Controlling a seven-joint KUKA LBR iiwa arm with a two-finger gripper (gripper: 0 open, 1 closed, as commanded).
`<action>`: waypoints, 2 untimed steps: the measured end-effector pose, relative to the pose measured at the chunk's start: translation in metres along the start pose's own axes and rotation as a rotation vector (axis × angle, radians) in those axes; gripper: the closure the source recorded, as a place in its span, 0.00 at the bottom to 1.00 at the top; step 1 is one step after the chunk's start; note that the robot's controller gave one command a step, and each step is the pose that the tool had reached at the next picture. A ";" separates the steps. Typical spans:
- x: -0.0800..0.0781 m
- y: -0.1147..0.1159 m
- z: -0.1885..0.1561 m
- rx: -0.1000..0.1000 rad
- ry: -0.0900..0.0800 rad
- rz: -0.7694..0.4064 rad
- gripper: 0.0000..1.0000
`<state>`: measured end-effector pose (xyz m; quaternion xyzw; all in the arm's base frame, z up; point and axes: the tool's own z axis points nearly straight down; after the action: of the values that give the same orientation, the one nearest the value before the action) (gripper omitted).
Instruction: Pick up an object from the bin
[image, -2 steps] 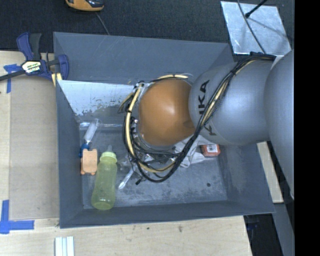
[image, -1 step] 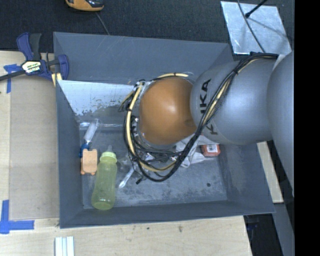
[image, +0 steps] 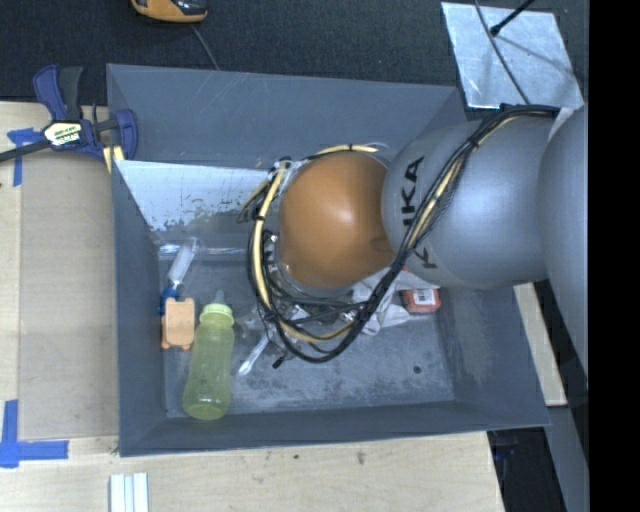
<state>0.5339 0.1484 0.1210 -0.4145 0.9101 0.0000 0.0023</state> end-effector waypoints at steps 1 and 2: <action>0.000 0.000 -0.004 0.000 0.000 0.000 1.00; 0.001 0.001 -0.011 -0.004 0.005 0.001 1.00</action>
Offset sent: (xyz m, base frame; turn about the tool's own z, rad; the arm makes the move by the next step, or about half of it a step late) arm -0.0001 0.0000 0.0577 0.0000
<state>0.5328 0.1481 0.1325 -0.4140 0.9103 0.0005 -0.0007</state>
